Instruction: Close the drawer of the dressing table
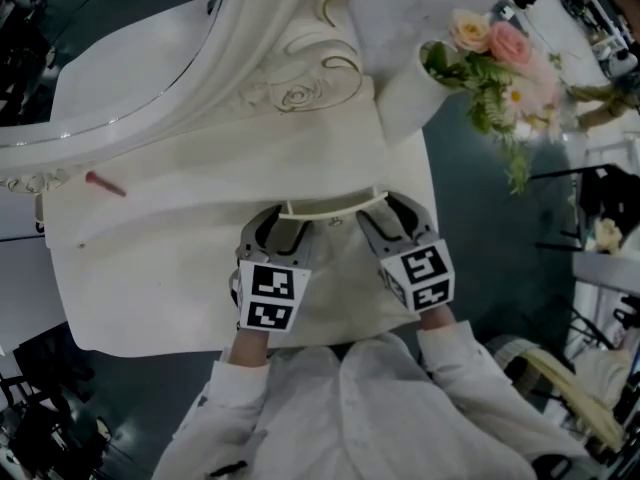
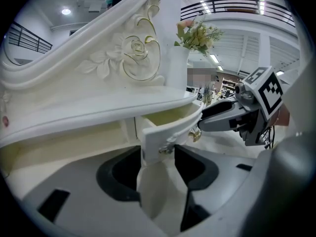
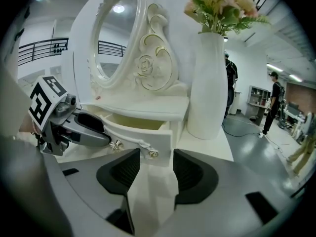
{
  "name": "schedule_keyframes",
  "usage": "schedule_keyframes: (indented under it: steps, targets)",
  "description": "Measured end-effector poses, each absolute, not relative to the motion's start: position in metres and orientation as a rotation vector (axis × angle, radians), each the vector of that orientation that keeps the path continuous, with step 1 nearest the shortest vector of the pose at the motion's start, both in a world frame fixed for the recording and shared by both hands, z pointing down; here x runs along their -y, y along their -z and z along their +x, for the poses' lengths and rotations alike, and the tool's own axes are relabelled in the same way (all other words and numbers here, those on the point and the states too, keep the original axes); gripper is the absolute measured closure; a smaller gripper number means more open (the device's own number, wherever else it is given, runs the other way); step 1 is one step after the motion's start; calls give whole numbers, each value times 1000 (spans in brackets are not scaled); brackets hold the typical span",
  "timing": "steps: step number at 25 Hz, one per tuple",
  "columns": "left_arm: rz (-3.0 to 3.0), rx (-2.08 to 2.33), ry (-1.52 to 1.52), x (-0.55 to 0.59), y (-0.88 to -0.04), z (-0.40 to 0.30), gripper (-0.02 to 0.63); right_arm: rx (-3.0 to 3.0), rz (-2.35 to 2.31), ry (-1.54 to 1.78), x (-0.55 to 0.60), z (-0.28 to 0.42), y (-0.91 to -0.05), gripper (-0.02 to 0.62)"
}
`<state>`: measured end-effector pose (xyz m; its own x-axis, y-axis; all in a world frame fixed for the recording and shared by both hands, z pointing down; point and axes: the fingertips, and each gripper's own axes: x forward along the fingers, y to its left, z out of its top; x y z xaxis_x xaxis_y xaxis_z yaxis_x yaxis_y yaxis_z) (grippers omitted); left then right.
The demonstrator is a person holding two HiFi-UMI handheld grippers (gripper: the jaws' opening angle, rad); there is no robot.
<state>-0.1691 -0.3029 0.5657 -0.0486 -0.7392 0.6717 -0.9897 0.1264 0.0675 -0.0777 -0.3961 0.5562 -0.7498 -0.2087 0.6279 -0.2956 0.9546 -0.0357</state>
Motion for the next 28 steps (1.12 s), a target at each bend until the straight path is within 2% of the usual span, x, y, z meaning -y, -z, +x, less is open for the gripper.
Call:
schedule_keyframes:
  steps: [28]
  targets:
    - [1603, 1904, -516, 323, -564, -201, 403, 2467, 369, -174, 417, -107, -556, 400]
